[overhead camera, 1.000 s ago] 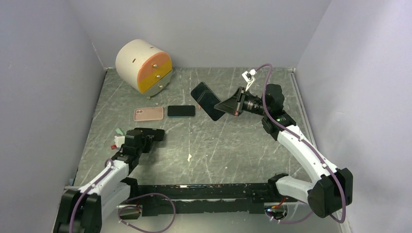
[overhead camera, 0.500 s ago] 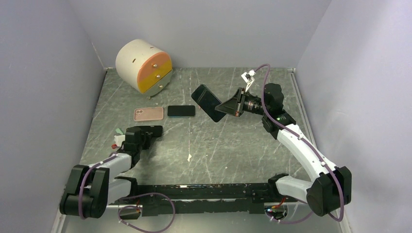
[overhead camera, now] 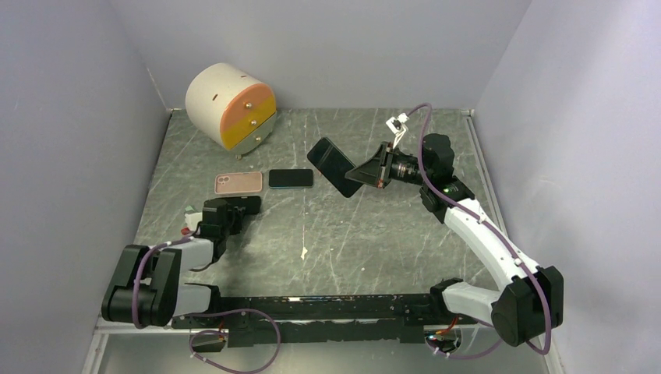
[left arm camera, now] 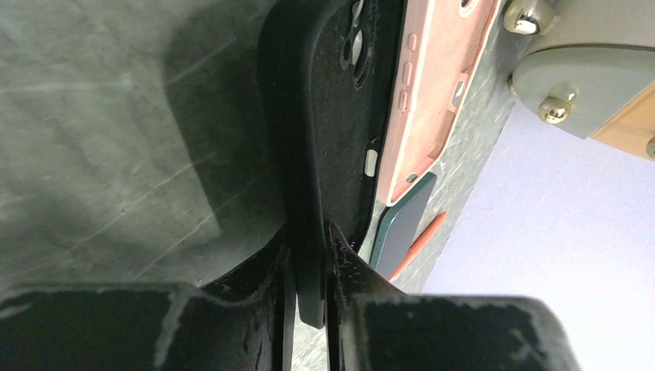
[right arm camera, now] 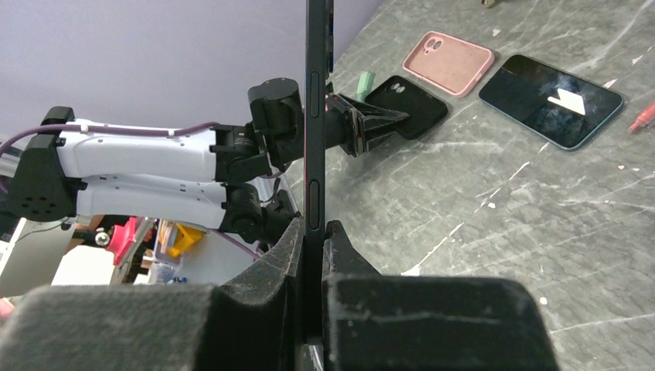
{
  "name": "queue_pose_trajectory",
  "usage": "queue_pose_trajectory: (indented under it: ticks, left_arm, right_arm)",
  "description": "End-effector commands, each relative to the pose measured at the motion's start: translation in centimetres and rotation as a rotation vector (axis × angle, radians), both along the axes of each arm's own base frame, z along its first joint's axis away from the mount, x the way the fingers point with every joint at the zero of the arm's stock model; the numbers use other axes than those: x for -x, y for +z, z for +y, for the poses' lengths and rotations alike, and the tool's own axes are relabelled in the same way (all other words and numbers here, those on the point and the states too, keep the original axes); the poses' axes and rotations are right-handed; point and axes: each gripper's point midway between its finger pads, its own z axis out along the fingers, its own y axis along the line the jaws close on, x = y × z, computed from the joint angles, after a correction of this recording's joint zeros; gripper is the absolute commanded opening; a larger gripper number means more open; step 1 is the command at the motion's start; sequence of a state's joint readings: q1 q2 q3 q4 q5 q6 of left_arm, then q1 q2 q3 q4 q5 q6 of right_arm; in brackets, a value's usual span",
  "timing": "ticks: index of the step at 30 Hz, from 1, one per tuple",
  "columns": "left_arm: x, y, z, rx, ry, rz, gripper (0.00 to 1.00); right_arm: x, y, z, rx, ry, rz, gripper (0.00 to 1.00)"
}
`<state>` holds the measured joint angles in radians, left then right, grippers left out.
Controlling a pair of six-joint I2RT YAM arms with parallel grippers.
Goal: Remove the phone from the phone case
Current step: Place the phone case at the center of the board, then place the phone at the center of the board.
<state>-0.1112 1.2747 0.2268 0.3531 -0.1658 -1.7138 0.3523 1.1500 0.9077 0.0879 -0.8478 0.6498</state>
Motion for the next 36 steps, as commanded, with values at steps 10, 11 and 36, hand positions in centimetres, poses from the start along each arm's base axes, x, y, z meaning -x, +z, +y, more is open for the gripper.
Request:
queue_pose_trajectory:
  ticks: [10, 11, 36]
  left_arm:
    - [-0.9, 1.3, -0.5, 0.010, -0.032, -0.016, 0.25]
    - [-0.7, 1.2, -0.6, 0.013, -0.036, -0.011, 0.27]
    - [3.4, 6.7, -1.5, -0.155, -0.275, 0.036, 0.88]
  right_arm:
    - [0.1, 2.8, 0.0, -0.032, 0.021, -0.096, 0.00]
    - [0.1, 2.8, 0.0, -0.033, 0.022, -0.095, 0.00]
    - [0.1, 1.8, 0.0, -0.017, 0.031, -0.066, 0.00]
